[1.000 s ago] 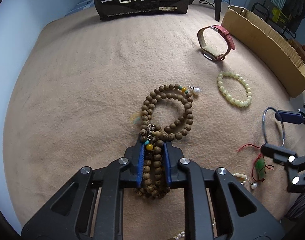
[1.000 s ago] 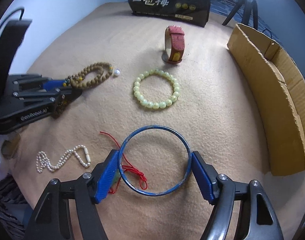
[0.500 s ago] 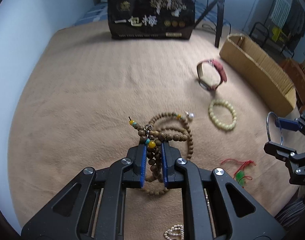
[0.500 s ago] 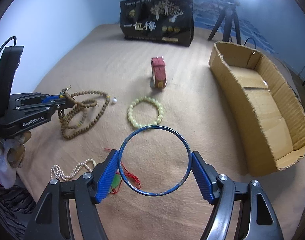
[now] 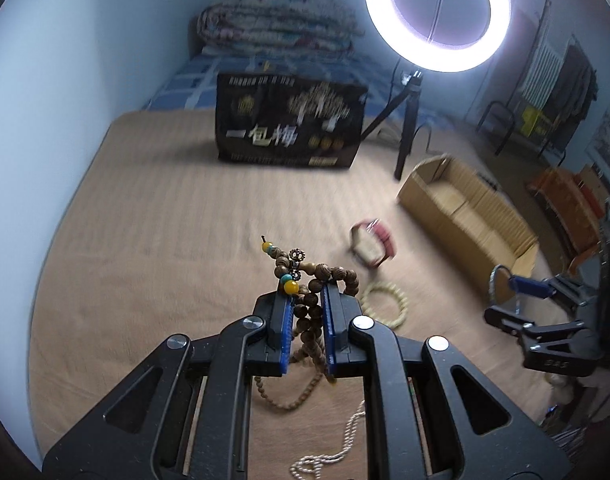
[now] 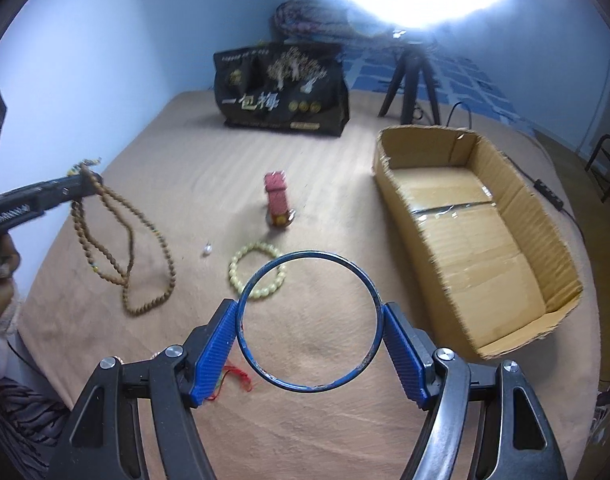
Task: Organize jewelry
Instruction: 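Carry the bangle and bead strand over the cardboard box with both grippers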
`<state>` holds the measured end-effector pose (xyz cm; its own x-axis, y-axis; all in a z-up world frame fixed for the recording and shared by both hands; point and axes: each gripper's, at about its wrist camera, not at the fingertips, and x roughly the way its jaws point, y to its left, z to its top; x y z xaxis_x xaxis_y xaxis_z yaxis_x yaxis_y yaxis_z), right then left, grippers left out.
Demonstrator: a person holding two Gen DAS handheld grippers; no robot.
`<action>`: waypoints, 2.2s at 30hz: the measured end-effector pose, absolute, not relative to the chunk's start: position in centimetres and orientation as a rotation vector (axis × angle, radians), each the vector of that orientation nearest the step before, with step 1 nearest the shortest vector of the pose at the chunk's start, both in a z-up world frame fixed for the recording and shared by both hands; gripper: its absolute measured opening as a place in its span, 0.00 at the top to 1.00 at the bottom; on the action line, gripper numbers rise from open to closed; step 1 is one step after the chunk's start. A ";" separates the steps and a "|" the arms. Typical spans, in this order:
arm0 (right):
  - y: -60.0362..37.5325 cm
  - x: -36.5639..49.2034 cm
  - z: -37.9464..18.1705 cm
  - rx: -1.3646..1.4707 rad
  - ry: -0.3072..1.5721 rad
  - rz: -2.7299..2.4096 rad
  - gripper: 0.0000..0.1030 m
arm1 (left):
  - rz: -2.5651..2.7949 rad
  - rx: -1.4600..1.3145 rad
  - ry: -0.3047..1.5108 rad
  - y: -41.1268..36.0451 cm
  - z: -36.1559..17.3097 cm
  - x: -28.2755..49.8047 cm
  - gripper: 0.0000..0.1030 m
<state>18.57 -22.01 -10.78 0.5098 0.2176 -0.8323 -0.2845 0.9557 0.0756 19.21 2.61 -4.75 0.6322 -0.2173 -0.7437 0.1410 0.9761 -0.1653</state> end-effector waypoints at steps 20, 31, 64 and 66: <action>-31.5 20.8 -7.2 0.022 0.908 0.130 0.28 | -0.381 -0.070 0.685 -6.6 4.8 22.8 0.89; -36.3 21.8 -7.4 0.005 0.904 0.052 0.28 | -0.454 -0.041 0.657 -14.1 6.7 27.3 0.89; -40.9 26.9 -12.9 -0.042 0.977 -0.030 0.28 | -0.422 0.048 0.907 -24.2 -9.4 36.1 0.89; -40.9 27.0 -13.1 -0.042 0.984 -0.026 0.28 | -0.423 0.053 0.916 -24.3 -9.8 36.2 0.89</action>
